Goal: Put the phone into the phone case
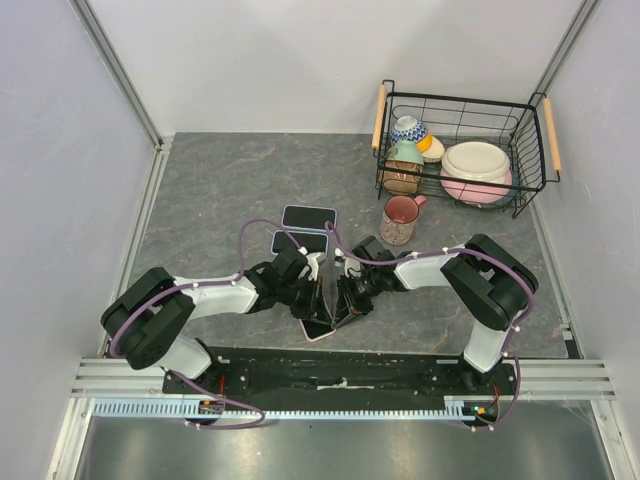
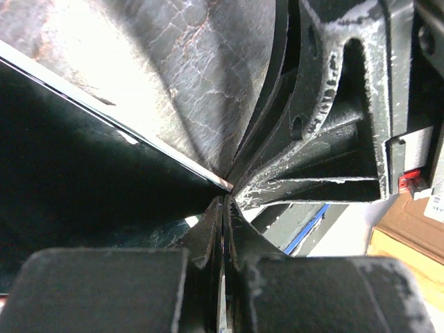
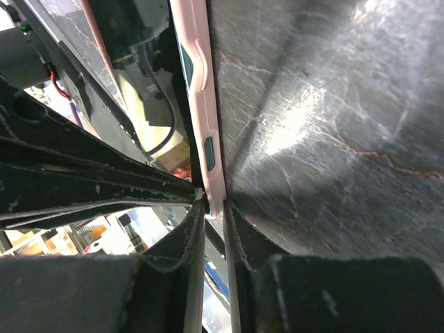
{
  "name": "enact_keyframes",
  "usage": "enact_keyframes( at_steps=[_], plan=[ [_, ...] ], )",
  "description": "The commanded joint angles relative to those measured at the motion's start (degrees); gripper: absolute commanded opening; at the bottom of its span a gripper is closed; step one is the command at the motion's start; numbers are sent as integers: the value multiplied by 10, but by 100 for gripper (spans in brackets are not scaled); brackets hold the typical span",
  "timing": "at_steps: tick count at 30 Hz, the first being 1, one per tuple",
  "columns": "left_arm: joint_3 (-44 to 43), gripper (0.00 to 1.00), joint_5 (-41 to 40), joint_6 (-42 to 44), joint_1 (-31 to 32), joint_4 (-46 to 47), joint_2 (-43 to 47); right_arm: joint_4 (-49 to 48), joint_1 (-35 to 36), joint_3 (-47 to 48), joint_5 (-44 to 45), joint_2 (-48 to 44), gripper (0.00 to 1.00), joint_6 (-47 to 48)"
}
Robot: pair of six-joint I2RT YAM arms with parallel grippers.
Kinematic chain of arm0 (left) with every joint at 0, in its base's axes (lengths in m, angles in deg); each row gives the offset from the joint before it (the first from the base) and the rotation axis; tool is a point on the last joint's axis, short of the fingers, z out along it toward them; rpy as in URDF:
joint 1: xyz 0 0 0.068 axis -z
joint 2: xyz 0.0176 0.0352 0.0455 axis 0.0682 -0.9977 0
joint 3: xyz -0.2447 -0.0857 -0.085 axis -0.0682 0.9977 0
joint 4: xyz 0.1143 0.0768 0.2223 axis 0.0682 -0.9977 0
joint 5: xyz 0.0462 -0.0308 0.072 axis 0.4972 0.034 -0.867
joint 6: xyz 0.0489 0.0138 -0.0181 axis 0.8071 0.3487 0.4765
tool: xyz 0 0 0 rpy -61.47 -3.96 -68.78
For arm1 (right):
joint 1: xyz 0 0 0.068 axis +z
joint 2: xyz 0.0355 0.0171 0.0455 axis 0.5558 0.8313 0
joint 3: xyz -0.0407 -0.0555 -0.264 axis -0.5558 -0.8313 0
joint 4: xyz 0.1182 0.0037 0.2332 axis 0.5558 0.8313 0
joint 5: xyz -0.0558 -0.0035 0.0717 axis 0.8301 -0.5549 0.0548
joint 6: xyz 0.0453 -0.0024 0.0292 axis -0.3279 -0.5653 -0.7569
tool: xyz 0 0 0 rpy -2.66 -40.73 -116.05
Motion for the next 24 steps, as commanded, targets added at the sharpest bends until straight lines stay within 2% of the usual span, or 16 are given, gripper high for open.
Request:
enact_keyframes(
  at_steps=[1,11,15,21,24],
  plan=[
    [6,2,-21,-13,21,-14,-26,73,22,-30,205,66,14,56],
    [7,2,-34,-20,25,-17,-23,129,49,0,303,73,8,68],
    [-1,2,-66,-21,25,-32,-9,144,67,16,345,61,7,68],
    [-24,11,-138,-26,21,-75,51,134,75,31,325,23,8,68],
    [-28,20,-160,-29,12,-95,96,112,74,36,294,-6,12,59]
  ],
)
